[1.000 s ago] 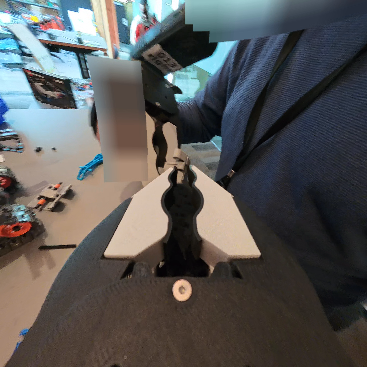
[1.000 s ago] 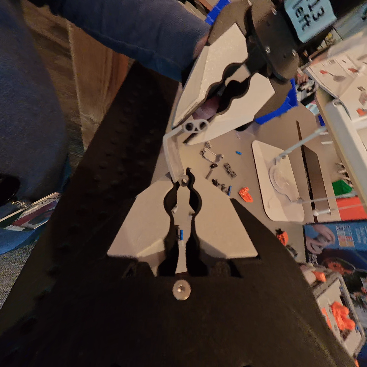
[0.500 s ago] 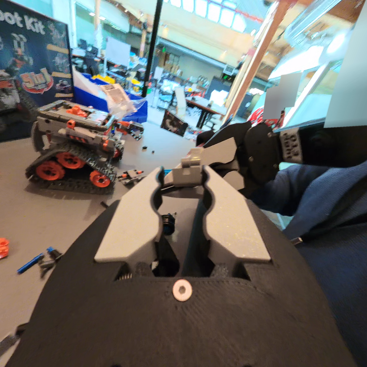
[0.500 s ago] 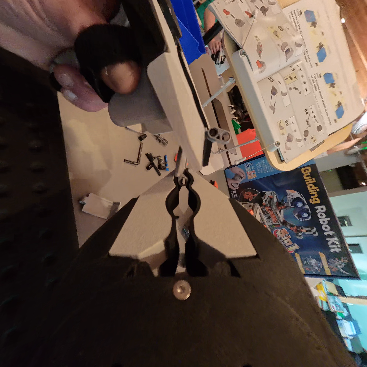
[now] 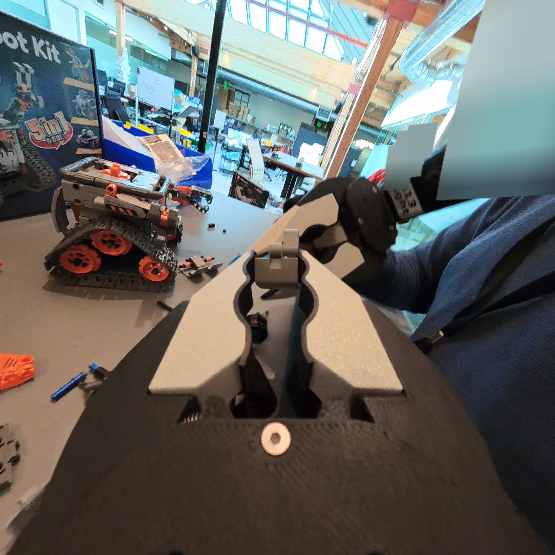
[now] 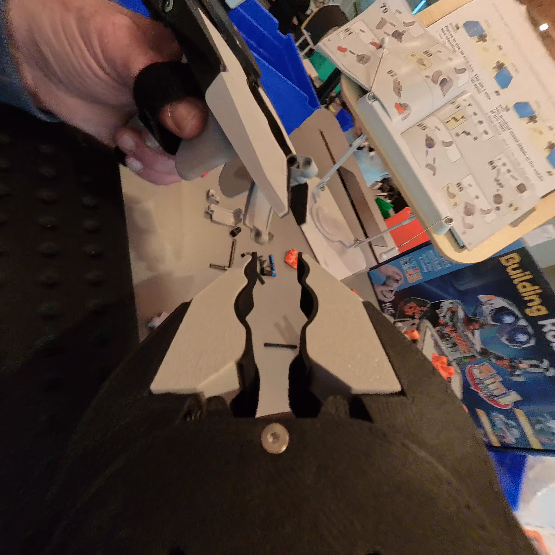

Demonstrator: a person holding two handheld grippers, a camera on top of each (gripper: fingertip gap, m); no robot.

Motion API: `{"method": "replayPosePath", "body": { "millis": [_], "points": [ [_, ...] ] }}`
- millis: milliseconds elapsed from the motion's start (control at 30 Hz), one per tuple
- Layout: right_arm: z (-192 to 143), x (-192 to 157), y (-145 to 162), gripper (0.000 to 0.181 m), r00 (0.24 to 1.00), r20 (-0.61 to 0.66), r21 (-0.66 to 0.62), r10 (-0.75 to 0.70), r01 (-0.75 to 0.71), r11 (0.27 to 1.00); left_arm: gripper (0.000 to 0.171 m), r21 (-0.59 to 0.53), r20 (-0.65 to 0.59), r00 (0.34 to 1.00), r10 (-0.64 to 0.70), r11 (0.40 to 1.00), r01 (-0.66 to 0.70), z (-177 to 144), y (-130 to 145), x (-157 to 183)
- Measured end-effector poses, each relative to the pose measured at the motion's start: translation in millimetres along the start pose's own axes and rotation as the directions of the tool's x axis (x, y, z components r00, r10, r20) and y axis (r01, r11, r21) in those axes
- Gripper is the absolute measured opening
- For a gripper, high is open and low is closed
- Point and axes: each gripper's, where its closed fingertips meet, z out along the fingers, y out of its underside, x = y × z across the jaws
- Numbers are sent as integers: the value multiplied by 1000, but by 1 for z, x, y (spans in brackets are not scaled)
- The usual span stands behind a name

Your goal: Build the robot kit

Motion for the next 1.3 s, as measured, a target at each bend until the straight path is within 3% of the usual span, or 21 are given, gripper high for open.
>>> {"method": "replayPosePath", "body": {
  "millis": [233,400,600,733,867,1033,1167,1200,1300],
  "points": [
    [-17,-5,42,17,984,163,-93,66,-51,994,24,-276,81,993,88,959,-62,-13,46,-24],
    [-15,-25,74,15,939,310,-201,147,-86,976,24,-490,115,982,148,869,-73,-12,91,-40],
    [-7,-24,84,12,903,371,-253,216,-125,959,25,-632,133,973,189,772,-63,-20,127,-49],
    [0,-22,81,13,876,403,-269,264,-162,949,27,-697,161,951,263,713,-79,-32,137,-57],
    [11,-25,89,16,851,437,-337,292,-146,930,27,-709,150,951,270,700,-87,-35,138,-56],
    [25,-42,91,21,787,500,-418,362,-147,896,36,-688,164,952,257,722,-77,-36,133,-56],
    [36,-48,99,17,784,482,-490,392,-129,862,38,-673,165,957,240,737,-69,-37,127,-53],
    [38,-47,102,8,792,468,-505,392,-124,854,39,-673,160,957,242,736,-74,-37,127,-52],
    [41,-46,100,3,797,471,-489,378,-121,864,39,-692,143,955,260,716,-91,-38,129,-51]
  ]
}}
